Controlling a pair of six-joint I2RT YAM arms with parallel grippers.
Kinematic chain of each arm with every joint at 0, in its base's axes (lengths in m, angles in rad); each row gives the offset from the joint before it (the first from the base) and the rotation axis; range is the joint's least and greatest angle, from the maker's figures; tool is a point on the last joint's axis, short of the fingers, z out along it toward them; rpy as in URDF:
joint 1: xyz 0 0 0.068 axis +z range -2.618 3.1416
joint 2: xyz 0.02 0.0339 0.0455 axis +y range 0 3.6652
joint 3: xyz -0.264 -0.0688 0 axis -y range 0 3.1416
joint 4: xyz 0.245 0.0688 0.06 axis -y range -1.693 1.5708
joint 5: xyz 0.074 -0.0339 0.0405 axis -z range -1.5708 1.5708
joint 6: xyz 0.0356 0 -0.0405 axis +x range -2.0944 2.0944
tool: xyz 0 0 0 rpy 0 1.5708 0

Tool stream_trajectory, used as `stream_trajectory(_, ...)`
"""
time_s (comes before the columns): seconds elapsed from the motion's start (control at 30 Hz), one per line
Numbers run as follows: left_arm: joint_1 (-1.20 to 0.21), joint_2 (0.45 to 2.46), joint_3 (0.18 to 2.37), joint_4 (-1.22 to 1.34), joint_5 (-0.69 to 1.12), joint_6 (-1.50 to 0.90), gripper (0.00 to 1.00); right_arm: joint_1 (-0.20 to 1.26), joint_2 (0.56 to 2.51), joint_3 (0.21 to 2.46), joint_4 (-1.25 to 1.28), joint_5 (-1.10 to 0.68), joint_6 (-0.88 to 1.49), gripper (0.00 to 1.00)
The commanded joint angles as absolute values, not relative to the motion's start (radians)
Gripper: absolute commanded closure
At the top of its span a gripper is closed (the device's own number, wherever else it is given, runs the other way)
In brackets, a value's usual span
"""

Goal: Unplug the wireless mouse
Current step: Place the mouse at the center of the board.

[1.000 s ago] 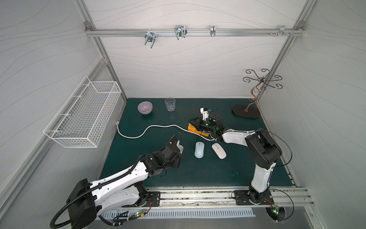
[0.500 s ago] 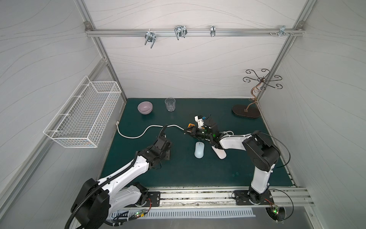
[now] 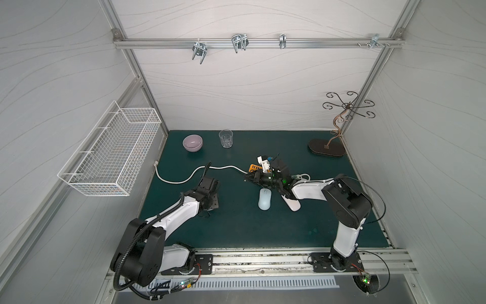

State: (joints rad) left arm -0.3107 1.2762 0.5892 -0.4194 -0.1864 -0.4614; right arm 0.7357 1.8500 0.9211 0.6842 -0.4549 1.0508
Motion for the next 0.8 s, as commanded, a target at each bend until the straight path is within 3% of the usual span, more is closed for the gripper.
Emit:
stream_trajectory(0.0,-0.267,1.293,0.618,-0.413,-0.187,-0.525,0.68,0.741,1.809,0.903,0.708,-0.473,1.054,1.0)
stream_trajectory(0.27,-0.244,1.384,0.647,-0.445,-0.169,-0.543,0.48,0.715,1.78,0.866,0.711,-0.461,1.061,1.0)
stream_trajectory(0.6,-0.238,1.4,0.661,-0.471,-0.172,-0.552,0.35,0.705,1.782,0.859,0.72,-0.469,1.075,1.0)
stream_trajectory(0.7,-0.238,1.384,0.66,-0.48,-0.163,-0.546,0.23,0.704,1.787,0.861,0.723,-0.469,1.078,1.0)
stream_trajectory(0.77,-0.238,1.382,0.661,-0.481,-0.151,-0.533,0.08,0.704,1.79,0.862,0.724,-0.471,1.079,1.0)
